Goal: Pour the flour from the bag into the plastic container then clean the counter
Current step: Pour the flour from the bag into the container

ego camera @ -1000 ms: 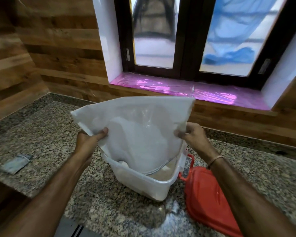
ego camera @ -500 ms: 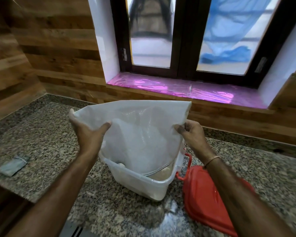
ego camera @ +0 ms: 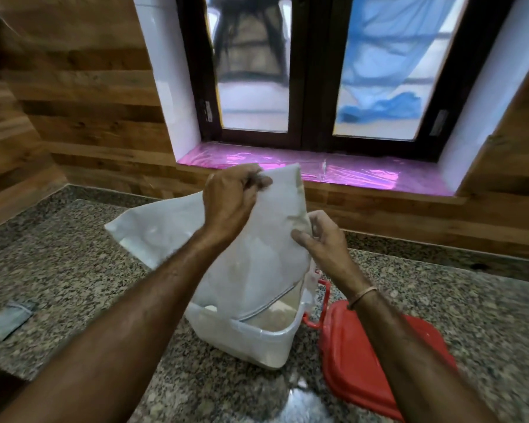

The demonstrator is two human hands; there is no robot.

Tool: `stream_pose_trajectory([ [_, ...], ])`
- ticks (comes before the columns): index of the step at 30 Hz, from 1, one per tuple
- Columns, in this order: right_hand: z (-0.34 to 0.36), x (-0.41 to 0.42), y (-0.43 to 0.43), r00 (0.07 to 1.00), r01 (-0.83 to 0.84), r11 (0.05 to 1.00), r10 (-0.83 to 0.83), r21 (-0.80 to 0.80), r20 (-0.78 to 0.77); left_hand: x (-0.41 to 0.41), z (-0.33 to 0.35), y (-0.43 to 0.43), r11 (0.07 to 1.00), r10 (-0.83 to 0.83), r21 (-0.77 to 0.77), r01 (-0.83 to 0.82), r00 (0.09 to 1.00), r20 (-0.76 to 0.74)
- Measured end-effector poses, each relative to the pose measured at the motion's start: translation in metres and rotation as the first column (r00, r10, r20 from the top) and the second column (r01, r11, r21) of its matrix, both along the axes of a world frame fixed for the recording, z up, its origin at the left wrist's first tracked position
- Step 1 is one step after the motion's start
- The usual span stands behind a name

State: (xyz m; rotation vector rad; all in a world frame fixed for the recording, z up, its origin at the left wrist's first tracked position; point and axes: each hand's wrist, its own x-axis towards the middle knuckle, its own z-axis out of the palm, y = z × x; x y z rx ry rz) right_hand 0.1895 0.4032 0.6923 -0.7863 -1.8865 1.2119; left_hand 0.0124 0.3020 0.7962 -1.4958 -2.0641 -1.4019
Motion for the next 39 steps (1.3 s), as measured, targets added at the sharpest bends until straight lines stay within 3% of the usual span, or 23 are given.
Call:
stream_pose_trajectory([
  [5, -0.009, 0.008, -0.003, 0.985, 0.167, 0.986, -0.168, -0.019, -0.046, -0.011, 0.003, 0.005, 0.999, 0.002, -0.034, 0.002, 0.990, 0.142],
  [9, -0.005, 0.001, -0.009, 0.982, 0.170, 0.984, -0.173, -0.047, -0.070, -0.008, 0.004, 0.006, 0.998, 0.058, -0.043, -0.052, 0.985, 0.163],
  [16, -0.006, -0.003, -0.008, 0.952, 0.282, 0.959, -0.284, 0.031, 0.111, -0.002, -0.002, 0.006, 0.988, 0.140, -0.097, -0.123, 0.971, 0.195],
  [22, 0.002, 0.001, -0.012, 0.953, 0.284, 0.959, -0.283, 0.004, 0.111, -0.011, -0.002, 0.009, 0.981, 0.191, -0.070, -0.179, 0.945, 0.267],
  [26, 0.000, 0.000, -0.011, 0.912, 0.389, 0.920, -0.393, 0.055, 0.116, -0.005, -0.010, 0.007, 0.987, 0.163, -0.051, -0.155, 0.938, 0.307],
  [28, -0.003, -0.001, -0.014, 0.935, 0.338, 0.939, -0.343, 0.072, 0.091, -0.007, -0.013, 0.004, 0.987, 0.159, -0.034, -0.157, 0.929, 0.333],
  [31, -0.002, 0.001, -0.021, 0.991, 0.089, 0.988, -0.100, -0.130, -0.083, -0.010, -0.013, 0.001, 0.988, 0.152, -0.020, -0.154, 0.934, 0.324],
  [33, 0.003, 0.003, -0.023, 0.985, 0.011, 0.979, -0.045, -0.203, -0.166, -0.010, -0.012, 0.001, 0.988, 0.149, -0.020, -0.150, 0.939, 0.311],
  [39, 0.013, -0.007, -0.012, 0.986, 0.149, 0.989, -0.148, 0.014, -0.070, -0.010, -0.017, 0.001, 0.995, 0.092, -0.001, -0.099, 0.920, 0.381],
])
